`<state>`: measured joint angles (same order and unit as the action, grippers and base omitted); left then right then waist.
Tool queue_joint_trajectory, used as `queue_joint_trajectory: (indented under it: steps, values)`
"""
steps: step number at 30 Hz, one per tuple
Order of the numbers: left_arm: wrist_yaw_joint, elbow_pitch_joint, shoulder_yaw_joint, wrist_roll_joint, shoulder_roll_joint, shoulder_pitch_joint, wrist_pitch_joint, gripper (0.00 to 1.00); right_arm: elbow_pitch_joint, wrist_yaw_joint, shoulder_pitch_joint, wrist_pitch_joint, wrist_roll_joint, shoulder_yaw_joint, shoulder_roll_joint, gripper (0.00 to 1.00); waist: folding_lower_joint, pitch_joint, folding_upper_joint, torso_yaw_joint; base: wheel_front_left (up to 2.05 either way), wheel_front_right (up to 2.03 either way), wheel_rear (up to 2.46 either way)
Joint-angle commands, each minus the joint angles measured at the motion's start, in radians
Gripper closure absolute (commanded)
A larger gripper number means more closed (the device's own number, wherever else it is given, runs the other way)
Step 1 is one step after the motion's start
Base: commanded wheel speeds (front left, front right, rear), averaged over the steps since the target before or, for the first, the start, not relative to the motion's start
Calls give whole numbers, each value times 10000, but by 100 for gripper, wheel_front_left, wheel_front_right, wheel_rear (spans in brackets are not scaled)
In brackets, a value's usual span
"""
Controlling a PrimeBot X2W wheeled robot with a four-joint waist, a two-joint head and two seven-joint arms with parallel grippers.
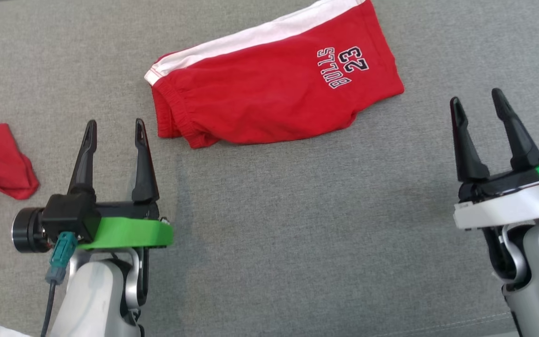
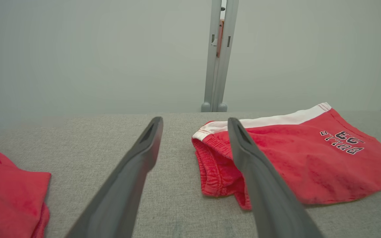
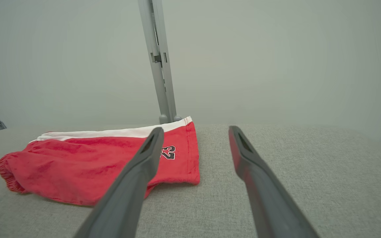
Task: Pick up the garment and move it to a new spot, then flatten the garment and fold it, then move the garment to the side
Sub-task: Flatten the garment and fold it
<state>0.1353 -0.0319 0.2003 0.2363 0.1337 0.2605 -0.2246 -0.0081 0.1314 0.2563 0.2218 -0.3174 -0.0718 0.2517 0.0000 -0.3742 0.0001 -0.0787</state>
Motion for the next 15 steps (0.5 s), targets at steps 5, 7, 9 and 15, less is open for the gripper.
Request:
queue_joint_trajectory:
  steps: [5,7,9,15]
  values:
    - [-91,160,190,-133,-91,641,-98,0,652,-14,904,-297,-306,-104,495,0,0,-802,-1,514,0,0,0]
    - [-104,160,286,-121,-156,812,-138,0,954,-14,1226,-385,-421,-237,667,0,0,-1040,-1,726,0,0,0]
    - [-129,102,359,-111,-221,961,-195,0,1257,-14,1537,-460,-545,-412,795,0,0,-1222,-1,892,0,0,0]
    - [-183,-52,524,-87,-409,1273,-328,0,2604,-14,2691,-900,-1043,-1250,1156,0,0,-1601,-1,1207,0,0,0]
